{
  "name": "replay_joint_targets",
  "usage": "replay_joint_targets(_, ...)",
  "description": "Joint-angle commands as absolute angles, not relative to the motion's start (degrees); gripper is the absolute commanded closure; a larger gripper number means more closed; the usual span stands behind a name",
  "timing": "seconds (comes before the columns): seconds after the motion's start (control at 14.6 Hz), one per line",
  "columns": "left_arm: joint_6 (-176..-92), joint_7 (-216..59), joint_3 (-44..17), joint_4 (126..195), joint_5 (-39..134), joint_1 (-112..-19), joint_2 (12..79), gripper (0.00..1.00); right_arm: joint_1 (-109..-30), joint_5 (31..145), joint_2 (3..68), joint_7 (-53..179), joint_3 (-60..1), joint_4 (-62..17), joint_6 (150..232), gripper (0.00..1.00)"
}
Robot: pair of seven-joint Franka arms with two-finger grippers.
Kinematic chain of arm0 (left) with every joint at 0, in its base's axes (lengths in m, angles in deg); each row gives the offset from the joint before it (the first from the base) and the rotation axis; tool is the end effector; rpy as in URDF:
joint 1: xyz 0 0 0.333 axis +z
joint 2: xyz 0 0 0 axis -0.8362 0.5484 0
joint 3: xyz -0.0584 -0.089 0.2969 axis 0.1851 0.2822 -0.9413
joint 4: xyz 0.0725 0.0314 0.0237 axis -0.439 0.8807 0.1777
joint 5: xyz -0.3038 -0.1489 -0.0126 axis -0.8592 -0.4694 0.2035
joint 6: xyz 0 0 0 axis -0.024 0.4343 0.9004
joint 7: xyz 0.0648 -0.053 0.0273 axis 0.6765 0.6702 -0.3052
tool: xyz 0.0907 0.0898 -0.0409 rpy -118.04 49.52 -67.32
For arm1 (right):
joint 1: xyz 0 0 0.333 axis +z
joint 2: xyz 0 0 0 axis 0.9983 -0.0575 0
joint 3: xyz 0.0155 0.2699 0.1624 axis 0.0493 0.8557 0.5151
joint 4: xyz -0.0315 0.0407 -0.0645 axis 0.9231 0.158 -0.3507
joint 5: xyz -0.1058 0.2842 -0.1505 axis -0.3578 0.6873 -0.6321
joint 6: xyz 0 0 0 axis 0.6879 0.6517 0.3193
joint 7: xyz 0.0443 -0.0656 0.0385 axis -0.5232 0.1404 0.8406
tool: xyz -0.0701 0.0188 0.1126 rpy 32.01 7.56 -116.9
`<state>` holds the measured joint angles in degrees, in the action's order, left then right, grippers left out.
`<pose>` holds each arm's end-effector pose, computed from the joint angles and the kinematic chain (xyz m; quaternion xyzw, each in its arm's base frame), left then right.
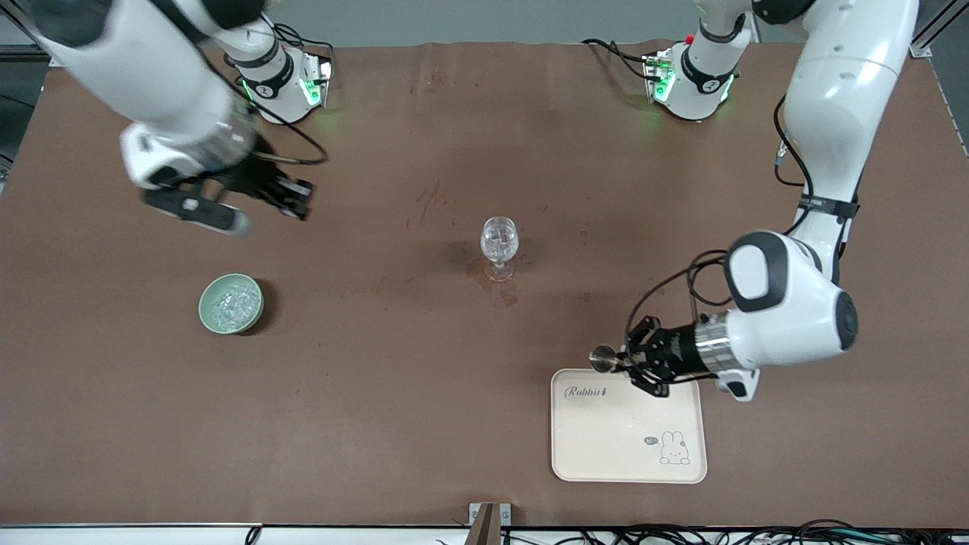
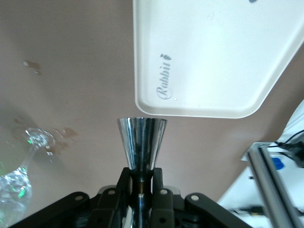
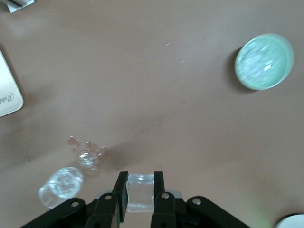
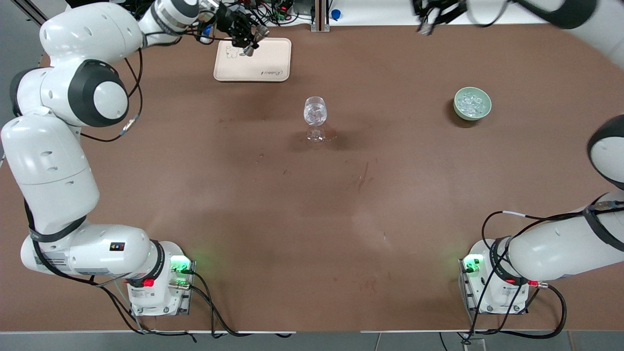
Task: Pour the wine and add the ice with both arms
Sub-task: 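Carry the jigger to the white tray while the right gripper brings the cube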
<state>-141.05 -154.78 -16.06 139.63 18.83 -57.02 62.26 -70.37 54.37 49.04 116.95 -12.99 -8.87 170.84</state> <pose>0.6768 -0.1860 0.3136 0.6465 0.6730 -0.2500 0.2579 0.4963 0.2559 0.5540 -0.9807 0.1903 0.0222 0.0383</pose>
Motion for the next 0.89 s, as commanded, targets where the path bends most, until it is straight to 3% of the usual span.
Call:
replay_joint_targets(0.0, -141.65, -145.24, -15.25, 137.58, 7.76, -53.50, 68.14, 0.99, -64.84, 54.59, 40.83, 127.12, -13.34, -2.07, 172.42, 1.00)
replay_joint_targets(0.2, -141.30, -143.28, -15.17, 137.49, -3.48, -50.34, 72.62, 0.99, -58.86, 54.50, 34.49, 138.91, -13.34, 2.25, 175.24, 1.00)
replay_joint_targets(0.41, -141.12, -141.43, -14.99, 137.15, -5.54, -48.23, 75.09, 0.99, -54.99, 54.85, 32.11, 143.41, -13.25, 2.35, 177.08, 1.00)
replay_joint_targets(0.82, -138.84, -139.59, -14.82, 134.07, -10.82, -46.64, 80.10, 0.94, -52.78, 54.59, 26.13, 148.87, -10.79, 2.17, 183.77, 1.00)
